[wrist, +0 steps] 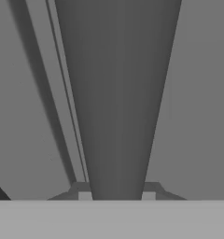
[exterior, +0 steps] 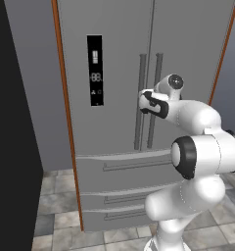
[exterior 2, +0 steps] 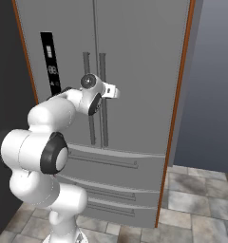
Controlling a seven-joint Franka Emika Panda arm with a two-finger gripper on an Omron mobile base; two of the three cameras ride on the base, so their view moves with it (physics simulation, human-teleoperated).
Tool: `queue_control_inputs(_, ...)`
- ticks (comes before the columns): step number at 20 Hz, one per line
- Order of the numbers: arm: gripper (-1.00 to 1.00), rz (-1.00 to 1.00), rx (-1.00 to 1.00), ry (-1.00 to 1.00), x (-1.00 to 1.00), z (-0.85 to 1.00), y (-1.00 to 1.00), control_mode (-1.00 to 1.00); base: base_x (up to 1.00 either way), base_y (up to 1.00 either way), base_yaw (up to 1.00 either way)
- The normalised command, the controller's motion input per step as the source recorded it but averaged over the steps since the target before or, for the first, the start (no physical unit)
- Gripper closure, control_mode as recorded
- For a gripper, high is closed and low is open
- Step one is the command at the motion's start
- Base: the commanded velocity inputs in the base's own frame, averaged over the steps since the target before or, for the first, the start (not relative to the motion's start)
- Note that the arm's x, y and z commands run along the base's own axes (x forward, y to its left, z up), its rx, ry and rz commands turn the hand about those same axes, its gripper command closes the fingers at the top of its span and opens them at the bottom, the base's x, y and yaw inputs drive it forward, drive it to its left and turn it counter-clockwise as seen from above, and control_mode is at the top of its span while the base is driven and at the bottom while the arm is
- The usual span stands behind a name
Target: Move the hot dog bun to the plate on the dining table and place the condiment next to that plate. Then navigate to the fridge and take the sausage and place it on the plate as well.
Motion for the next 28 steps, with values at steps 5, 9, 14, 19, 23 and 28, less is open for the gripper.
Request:
queue_control_inputs(5, 1.00, -0.01, 0.00, -0.07, -0.19, -0.06, -0.04, -1.00, 0.00, 0.00, 0.00)
queue_control_inputs(9, 1.00, -0.10, 0.00, -0.17, -0.89, 0.00, -0.29, -1.00, 0.00, 0.00, 0.00)
queue_control_inputs(14, 1.00, -0.14, 0.03, -0.11, -1.00, 0.00, -0.46, -1.00, 0.00, 0.00, 0.00)
queue_control_inputs(19, 1.00, -0.15, 0.07, -0.01, -1.00, 0.00, -0.56, -1.00, 0.00, 0.00, 0.00)
queue_control_inputs(23, -1.00, -0.11, 0.06, 0.00, -0.80, 0.00, -0.48, -1.00, 0.00, 0.00, 0.00)
queue_control_inputs(28, -1.00, 0.00, -0.02, 0.02, -0.27, 0.01, -0.01, -1.00, 0.00, 0.00, 0.00)
